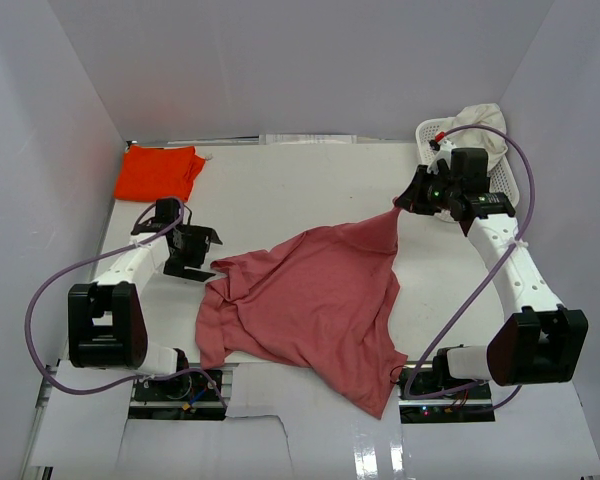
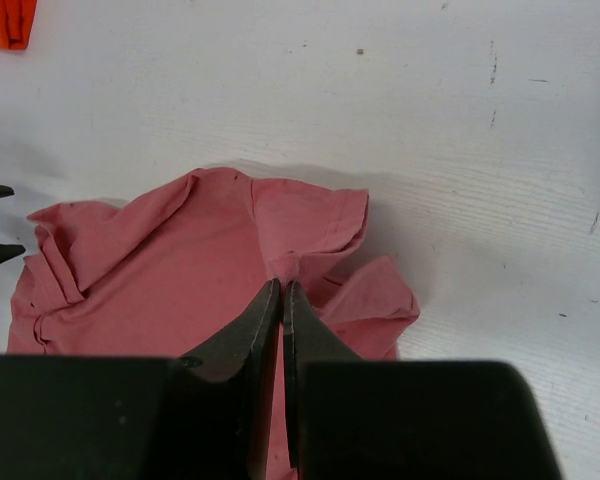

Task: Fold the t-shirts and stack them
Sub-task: Flatten out the tshirt

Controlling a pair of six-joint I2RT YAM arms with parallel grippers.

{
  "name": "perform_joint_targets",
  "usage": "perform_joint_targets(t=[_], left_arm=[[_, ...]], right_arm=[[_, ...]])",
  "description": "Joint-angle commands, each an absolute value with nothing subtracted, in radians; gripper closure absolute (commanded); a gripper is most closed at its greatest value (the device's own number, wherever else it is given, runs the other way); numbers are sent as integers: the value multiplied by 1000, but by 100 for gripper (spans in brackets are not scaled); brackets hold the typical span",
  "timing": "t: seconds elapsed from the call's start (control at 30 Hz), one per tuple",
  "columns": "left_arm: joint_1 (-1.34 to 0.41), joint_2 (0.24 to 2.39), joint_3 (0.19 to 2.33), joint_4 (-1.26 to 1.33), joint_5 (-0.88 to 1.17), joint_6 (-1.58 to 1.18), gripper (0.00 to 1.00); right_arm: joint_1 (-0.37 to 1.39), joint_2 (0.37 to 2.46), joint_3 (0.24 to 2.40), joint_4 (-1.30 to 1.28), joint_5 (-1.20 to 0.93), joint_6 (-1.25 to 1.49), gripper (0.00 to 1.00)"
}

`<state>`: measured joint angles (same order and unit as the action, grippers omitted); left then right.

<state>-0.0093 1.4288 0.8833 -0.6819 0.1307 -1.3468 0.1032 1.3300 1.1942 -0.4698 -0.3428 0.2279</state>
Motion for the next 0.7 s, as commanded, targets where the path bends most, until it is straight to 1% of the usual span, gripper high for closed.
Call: perform_joint_targets(t=[0.0,0.07,0.17,0.63,0.67], left_arm=[[-5,1394,867,-647,169,-1439,10],[-5,1391,861,-634,164,-1453,10],[-5,1407,861,-627,164,-1462,14],[-2,1515,857,-609,153,-1479,17],[33,1520,859,-609,147,-1479,18]], right_arm=[[106,1293,1190,-439,-356,218,92],[106,1292,1190,-439,-357,216,92],[106,1289,1190,-439,-359,216,92],[106,1281,1180,-440,-356,213,92],[106,1279,1180,-440,-356,213,92]])
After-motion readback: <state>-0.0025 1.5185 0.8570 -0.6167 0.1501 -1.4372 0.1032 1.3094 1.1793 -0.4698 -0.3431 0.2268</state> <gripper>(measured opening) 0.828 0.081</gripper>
